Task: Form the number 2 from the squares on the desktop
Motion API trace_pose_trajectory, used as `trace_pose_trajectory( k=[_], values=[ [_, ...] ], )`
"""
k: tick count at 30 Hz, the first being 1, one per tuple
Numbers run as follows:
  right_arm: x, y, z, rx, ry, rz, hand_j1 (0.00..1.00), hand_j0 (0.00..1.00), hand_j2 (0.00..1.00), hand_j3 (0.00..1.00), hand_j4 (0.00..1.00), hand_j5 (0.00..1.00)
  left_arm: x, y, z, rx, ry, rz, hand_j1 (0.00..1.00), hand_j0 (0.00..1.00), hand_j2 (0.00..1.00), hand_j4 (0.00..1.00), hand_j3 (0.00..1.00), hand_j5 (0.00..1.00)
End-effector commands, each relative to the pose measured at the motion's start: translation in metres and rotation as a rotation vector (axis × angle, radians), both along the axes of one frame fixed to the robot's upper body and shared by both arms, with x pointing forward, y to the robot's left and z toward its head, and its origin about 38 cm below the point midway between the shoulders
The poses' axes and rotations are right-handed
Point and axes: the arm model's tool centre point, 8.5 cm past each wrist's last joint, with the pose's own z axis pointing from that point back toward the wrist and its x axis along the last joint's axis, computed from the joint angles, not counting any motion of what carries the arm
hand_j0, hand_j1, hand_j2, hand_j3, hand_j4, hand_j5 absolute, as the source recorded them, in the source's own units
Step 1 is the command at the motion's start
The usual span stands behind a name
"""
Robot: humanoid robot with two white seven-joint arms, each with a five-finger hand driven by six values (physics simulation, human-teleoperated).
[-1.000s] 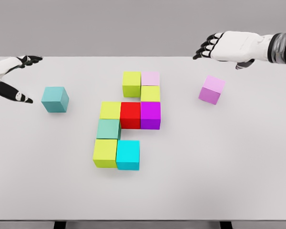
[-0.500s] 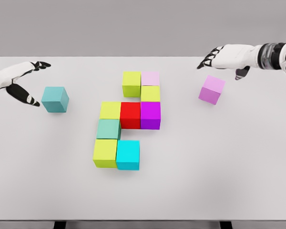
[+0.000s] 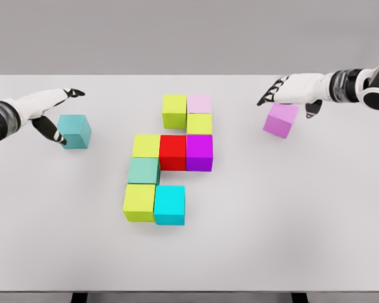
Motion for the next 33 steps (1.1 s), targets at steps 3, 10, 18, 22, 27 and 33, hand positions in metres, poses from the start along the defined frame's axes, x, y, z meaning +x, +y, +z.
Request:
trace_pose_trajectory(
  k=[3,10,18,22,27,33],
  values=[
    [-0.001,0.003,-0.006,-0.015,0.012,0.007,1.0,1.0,1.0,1.0,1.0,1.0,0.002,-0.003,-0.02,0.062,0.027,-0.006,1.0,1.0,1.0,1.0,1.0,1.0],
    [0.001,-0.001,-0.011,-0.013,0.024,-0.012,1.0,1.0,1.0,1.0,1.0,1.0,0.009,-0.003,-0.031,0.082,0.042,0.006,1.0,1.0,1.0,1.0,1.0,1.0],
    [0.004,-0.003,-0.02,-0.027,0.041,-0.033,1.0,1.0,1.0,1.0,1.0,1.0,0.018,0.001,-0.033,0.087,0.043,0.022,1.0,1.0,1.0,1.0,1.0,1.0],
    [0.006,0.006,-0.023,-0.018,0.047,-0.023,1.0,1.0,1.0,1.0,1.0,1.0,0.018,-0.003,-0.036,0.082,0.047,0.015,1.0,1.0,1.0,1.0,1.0,1.0],
    [0.009,0.009,-0.03,-0.05,0.051,-0.028,0.96,0.96,0.96,0.96,0.96,0.96,0.02,0.001,-0.04,0.088,0.06,0.03,1.0,1.0,1.0,1.0,1.0,1.0],
    [0.008,0.009,-0.032,-0.043,0.055,-0.028,0.71,0.71,0.71,0.71,0.71,0.71,0.023,-0.002,-0.04,0.103,0.053,0.026,1.0,1.0,1.0,1.0,1.0,1.0]
  ],
)
